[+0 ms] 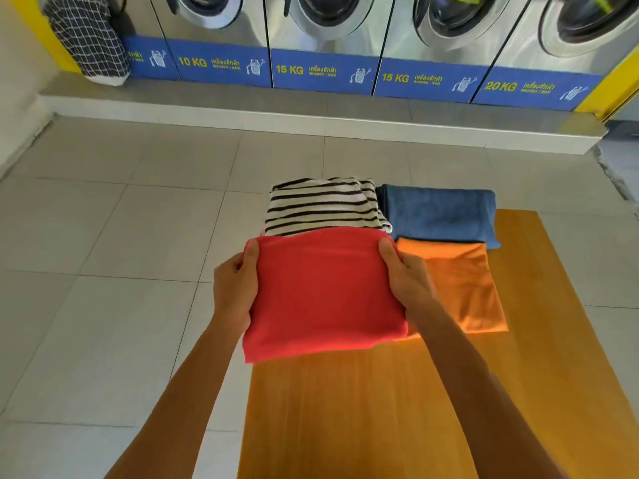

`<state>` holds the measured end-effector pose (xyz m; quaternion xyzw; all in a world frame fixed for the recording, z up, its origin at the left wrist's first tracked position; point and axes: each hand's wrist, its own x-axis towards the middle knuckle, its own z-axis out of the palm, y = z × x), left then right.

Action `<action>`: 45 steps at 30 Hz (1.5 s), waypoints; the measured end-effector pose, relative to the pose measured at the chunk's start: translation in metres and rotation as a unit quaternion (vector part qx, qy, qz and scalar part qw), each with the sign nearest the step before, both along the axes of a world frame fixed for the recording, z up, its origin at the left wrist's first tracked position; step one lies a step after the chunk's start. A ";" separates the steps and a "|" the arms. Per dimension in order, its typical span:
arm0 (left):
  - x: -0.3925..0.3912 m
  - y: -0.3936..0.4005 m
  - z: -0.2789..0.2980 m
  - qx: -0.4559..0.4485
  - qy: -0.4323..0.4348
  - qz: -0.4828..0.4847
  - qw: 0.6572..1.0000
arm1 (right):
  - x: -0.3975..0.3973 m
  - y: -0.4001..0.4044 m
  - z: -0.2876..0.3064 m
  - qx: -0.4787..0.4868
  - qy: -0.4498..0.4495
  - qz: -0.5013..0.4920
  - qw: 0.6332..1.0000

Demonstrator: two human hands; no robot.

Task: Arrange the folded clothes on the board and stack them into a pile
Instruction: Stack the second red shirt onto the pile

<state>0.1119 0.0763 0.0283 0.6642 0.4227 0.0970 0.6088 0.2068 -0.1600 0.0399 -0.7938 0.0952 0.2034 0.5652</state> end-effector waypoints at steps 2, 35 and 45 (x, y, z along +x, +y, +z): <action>0.044 0.017 0.017 0.006 -0.023 -0.001 1.000 | 0.047 0.015 0.021 0.007 -0.022 0.003 1.000; 0.157 0.049 -0.039 0.182 0.053 -0.038 0.981 | 0.133 0.038 -0.063 -0.077 -0.088 0.020 0.993; 0.087 0.023 -0.039 0.120 0.002 0.081 0.989 | 0.100 -0.066 -0.065 -0.215 -0.181 -0.209 0.937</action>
